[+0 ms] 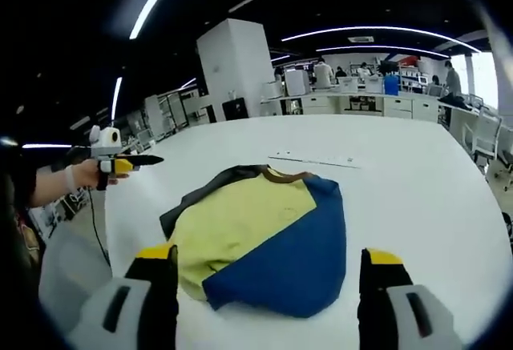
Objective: Fold the garment on the visible template until the final outline fits inside the template.
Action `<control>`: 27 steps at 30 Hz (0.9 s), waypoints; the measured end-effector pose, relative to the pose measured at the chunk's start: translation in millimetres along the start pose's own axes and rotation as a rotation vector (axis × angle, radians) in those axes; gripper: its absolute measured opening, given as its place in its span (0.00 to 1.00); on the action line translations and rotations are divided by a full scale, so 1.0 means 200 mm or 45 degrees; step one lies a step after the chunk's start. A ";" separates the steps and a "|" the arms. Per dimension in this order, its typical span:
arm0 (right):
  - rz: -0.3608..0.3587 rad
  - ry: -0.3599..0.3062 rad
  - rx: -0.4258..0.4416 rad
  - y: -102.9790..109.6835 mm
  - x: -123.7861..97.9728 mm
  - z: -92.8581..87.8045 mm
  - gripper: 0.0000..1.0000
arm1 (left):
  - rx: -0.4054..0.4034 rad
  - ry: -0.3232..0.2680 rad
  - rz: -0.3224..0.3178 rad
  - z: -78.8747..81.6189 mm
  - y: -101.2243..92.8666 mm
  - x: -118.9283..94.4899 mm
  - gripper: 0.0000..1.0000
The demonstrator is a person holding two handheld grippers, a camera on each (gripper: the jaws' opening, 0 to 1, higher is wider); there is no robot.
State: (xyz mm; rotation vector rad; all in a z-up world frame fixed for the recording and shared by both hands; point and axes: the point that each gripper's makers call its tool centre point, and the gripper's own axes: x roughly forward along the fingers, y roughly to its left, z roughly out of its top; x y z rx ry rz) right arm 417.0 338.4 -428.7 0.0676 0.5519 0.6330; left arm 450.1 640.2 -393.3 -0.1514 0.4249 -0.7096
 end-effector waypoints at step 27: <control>0.106 0.107 0.225 0.29 0.06 -0.43 0.56 | 0.040 0.153 0.085 -0.31 0.04 -0.21 0.92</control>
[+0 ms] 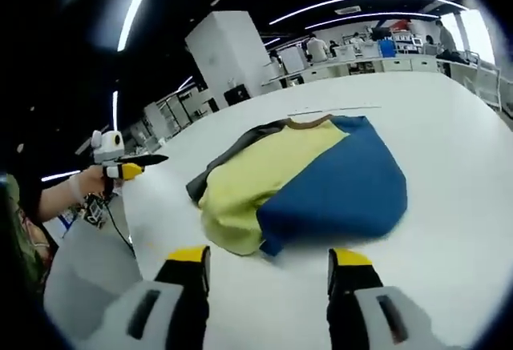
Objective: Fold the garment on the visible template until the final outline fits inside the template.
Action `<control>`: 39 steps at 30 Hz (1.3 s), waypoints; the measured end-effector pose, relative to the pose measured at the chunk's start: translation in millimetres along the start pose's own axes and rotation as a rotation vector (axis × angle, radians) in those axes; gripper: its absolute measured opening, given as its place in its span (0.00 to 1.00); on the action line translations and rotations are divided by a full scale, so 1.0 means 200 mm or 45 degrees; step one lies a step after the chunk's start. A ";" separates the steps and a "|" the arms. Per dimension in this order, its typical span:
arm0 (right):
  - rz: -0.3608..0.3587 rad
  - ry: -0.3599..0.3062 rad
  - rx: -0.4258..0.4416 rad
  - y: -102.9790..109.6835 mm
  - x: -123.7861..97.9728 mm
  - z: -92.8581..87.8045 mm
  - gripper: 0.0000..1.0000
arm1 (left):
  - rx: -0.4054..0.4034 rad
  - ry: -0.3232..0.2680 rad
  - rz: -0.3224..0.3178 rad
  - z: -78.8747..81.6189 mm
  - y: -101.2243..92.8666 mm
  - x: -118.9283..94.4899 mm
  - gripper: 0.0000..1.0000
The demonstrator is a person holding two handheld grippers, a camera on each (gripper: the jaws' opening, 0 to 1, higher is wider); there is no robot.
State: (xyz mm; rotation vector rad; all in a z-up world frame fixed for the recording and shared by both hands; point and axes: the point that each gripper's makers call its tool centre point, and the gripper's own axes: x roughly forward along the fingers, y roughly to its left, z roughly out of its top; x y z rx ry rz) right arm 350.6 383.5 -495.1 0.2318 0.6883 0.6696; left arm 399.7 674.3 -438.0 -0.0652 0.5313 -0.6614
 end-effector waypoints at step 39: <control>-0.035 -0.021 0.116 -0.08 -0.02 0.09 0.00 | 0.000 0.001 0.006 0.00 -0.02 -0.01 0.81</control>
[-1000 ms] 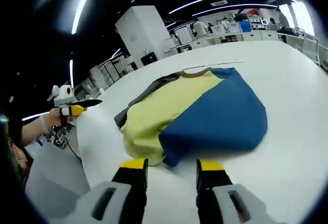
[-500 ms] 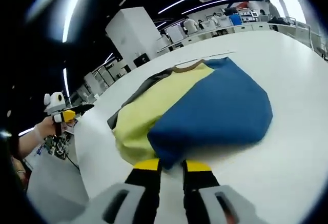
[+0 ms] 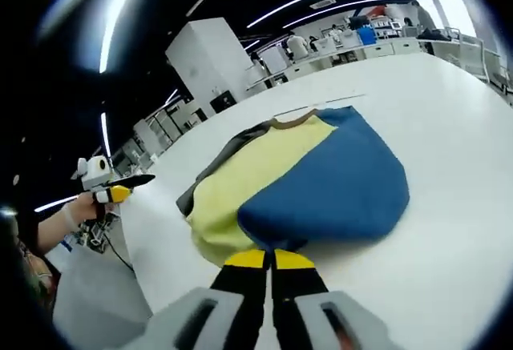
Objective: Fold the garment on the visible template until the final outline fits inside the template.
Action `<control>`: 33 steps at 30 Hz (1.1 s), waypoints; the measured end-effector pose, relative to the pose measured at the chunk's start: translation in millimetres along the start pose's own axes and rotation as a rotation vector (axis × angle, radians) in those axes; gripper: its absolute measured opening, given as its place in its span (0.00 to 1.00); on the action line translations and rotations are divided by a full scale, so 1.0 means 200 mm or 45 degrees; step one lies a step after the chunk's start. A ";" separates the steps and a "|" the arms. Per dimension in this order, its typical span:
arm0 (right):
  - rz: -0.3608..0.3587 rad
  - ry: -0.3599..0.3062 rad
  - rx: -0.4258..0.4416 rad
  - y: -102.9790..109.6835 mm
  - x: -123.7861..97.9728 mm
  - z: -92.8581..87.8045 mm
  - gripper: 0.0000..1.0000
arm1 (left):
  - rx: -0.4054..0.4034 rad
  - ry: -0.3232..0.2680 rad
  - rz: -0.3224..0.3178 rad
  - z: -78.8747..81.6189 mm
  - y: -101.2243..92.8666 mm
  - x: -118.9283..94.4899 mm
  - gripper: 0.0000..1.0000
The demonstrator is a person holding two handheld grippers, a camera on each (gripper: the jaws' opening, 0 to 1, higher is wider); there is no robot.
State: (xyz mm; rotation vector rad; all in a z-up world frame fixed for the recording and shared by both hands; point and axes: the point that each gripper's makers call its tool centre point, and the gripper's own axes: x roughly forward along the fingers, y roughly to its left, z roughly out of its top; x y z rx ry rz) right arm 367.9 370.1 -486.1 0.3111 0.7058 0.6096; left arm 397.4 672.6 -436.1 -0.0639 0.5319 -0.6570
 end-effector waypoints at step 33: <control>-0.219 0.293 -0.098 -0.55 -0.52 0.25 0.00 | -0.053 0.006 0.039 -0.04 0.03 0.03 0.79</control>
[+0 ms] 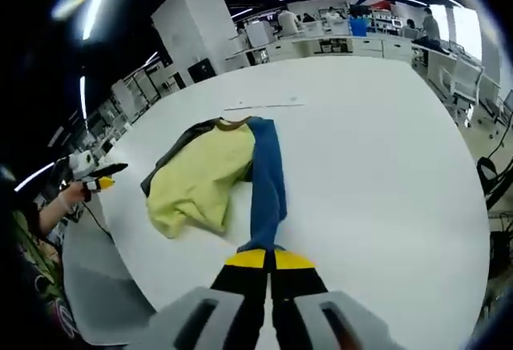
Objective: Fold the garment on the visible template until the final outline fits inside the template.
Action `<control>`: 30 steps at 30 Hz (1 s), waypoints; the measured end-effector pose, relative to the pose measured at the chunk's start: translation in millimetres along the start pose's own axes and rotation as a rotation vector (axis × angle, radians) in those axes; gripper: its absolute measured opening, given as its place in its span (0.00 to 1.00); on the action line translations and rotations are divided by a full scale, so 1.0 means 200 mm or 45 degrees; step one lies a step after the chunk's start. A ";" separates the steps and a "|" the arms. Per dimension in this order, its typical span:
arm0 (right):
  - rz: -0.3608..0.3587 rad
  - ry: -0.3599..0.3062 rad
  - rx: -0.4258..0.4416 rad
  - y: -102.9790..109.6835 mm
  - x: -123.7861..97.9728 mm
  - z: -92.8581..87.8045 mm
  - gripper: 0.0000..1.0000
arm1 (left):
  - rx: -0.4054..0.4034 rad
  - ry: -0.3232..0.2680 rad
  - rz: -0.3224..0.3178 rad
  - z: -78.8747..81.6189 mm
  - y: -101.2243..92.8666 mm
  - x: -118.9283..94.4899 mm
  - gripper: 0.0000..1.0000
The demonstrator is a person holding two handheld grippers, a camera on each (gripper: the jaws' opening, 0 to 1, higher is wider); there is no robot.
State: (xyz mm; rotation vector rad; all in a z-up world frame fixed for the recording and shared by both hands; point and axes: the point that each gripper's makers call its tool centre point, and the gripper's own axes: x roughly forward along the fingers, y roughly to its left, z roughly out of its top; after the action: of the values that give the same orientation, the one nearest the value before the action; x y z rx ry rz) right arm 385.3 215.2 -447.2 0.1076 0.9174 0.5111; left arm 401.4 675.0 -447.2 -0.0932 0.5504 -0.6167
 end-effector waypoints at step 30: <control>-0.221 0.418 0.087 -0.74 0.04 0.06 0.00 | -0.054 0.035 0.063 -0.01 0.05 0.09 0.77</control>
State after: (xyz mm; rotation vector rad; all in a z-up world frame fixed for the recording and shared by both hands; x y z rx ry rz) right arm 454.6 91.4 -489.8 0.0049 1.2538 0.3405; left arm 417.1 673.8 -460.3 -0.1106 0.5912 -0.5593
